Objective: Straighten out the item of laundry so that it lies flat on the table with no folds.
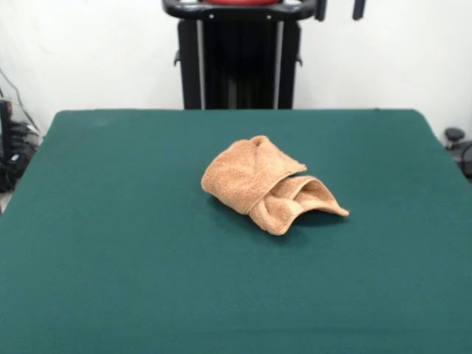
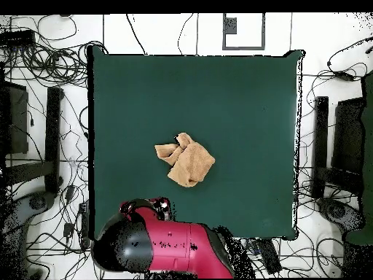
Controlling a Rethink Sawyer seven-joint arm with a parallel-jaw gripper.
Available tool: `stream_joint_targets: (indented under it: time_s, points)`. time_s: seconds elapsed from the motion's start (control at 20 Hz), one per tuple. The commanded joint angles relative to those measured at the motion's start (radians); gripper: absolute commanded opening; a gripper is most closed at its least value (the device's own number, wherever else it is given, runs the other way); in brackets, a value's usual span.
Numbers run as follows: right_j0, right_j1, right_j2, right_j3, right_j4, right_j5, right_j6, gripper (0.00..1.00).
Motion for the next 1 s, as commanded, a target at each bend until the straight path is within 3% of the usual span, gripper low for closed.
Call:
stream_joint_targets:
  time_s: [0.05, 1.0]
  points:
    - [0.014, 0.127, -0.007, -0.044, -0.023, -0.067, 0.217, 1.00]
    - [0.020, 0.211, -0.031, -0.119, -0.007, -0.063, 0.212, 1.00]
